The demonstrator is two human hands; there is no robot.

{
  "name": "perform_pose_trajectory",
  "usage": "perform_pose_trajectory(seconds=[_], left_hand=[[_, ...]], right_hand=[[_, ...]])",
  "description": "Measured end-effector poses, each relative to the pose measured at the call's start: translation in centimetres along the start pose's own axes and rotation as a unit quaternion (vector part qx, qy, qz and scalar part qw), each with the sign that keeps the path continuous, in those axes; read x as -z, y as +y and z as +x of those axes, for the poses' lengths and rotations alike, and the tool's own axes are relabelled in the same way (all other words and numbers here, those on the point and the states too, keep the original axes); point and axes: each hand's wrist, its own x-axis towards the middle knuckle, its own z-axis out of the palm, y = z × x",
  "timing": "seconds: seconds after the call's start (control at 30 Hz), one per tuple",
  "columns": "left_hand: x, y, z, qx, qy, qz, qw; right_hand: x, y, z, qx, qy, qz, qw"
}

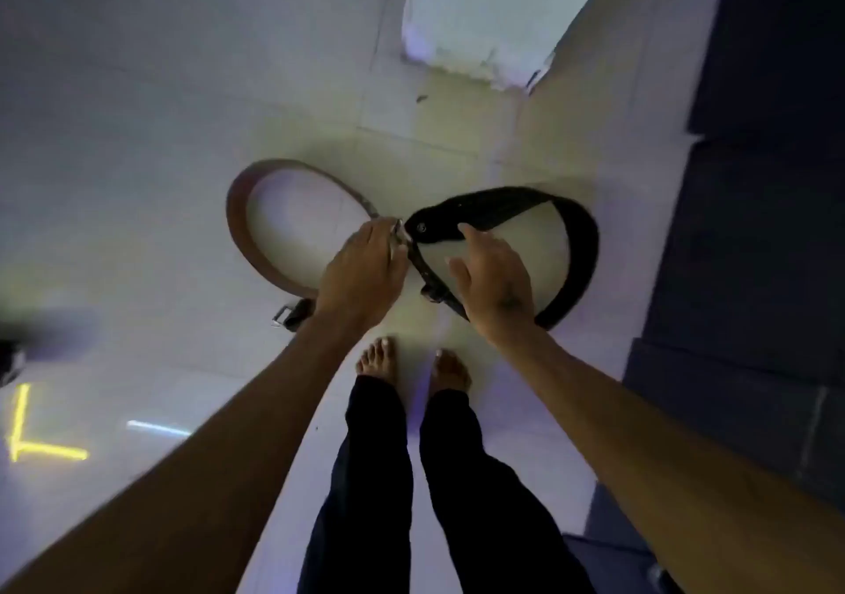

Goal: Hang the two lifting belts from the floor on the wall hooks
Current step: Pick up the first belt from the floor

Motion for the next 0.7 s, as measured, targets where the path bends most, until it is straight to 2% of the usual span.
perform_pose_trajectory(seconds=[0.13, 0.2, 0.3, 0.37, 0.47, 0.53, 0.7], left_hand=[[-7.9, -8.3, 3.2, 0.059, -0.034, 0.007, 0.998], [-11.0, -11.8, 4.9, 0.072, -0.031, 0.007, 0.997], [-14.1, -15.3, 6.7, 0.064, -0.04, 0.0, 0.997], [-14.7, -16.2, 7.0, 0.063, -0.047, -0.008, 0.997], [-13.8, -15.3, 6.1, 0.088, -0.067, -0.03, 0.993], [-11.7, -13.5, 5.2, 0.101, -0.083, -0.059, 0.99], [-3.6, -4.7, 2.9, 0.134, -0.072, -0.179, 0.972]], right_hand=[[-11.0, 2.4, 5.7, -0.099, -0.104, 0.036, 0.989], [-16.3, 3.3, 8.9, -0.138, -0.13, 0.052, 0.981], [-21.4, 4.1, 11.9, -0.173, -0.122, 0.054, 0.976], [-22.4, 4.2, 12.7, -0.163, -0.115, 0.032, 0.979], [-20.0, 4.2, 12.1, -0.172, -0.099, 0.038, 0.979], [-16.6, 3.7, 11.0, -0.189, -0.088, 0.081, 0.975], [-2.8, 0.5, 6.5, -0.202, -0.059, 0.214, 0.954]])
